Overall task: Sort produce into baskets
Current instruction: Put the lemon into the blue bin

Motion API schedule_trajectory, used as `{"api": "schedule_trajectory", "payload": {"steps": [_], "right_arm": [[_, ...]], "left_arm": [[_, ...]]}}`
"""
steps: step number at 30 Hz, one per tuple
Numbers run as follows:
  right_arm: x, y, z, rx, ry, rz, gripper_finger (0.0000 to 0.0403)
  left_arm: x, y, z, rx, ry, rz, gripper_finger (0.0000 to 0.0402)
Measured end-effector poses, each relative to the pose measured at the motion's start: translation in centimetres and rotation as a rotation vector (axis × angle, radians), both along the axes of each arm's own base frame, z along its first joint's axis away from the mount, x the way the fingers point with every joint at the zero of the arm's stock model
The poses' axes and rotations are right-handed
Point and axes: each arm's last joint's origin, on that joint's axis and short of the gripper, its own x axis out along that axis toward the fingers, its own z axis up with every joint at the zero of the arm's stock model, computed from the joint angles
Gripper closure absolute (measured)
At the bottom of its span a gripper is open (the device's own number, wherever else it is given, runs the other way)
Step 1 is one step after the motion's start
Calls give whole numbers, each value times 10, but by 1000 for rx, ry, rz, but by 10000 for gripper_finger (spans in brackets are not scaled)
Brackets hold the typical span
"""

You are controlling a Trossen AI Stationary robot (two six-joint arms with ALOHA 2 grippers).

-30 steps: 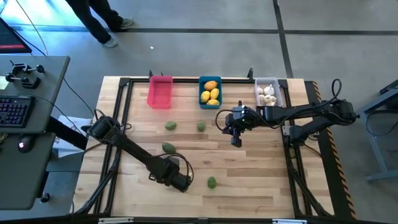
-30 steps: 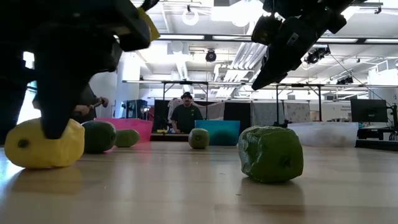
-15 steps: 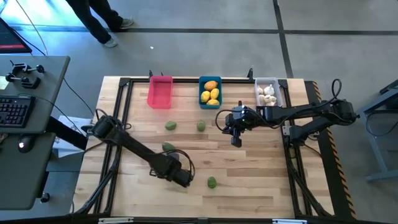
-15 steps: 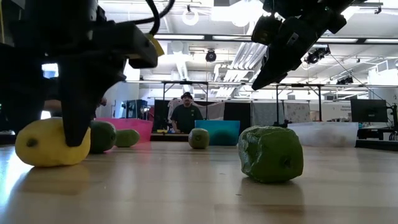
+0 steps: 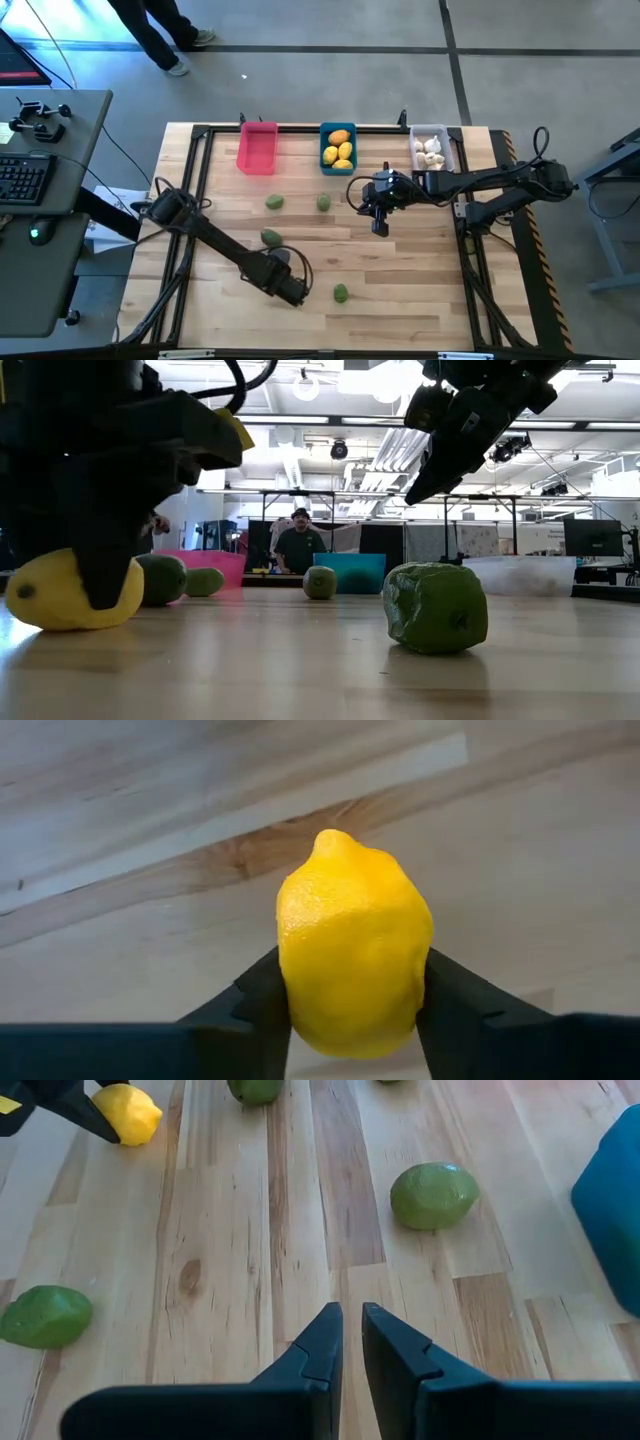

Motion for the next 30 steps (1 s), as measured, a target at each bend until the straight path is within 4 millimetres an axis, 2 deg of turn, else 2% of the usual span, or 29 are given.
{"api": "schedule_trajectory", "payload": {"steps": [4,10,22,27,30], "right_arm": [[0,0,0,0,0,0,370],[2,0,2,-1,-24,-1,370],[16,2,22,134,-275,-4,370],[19,1,27,165,-333,-25,370],[19,1,27,170,-334,-29,370]], "left_arm": [[-3,-4,2,0,-4,-36,284],[-5,-1,20,44,-85,-64,284],[2,34,69,280,-300,-357,285],[11,50,69,301,-271,-543,286],[18,61,61,287,-292,-627,286]]}}
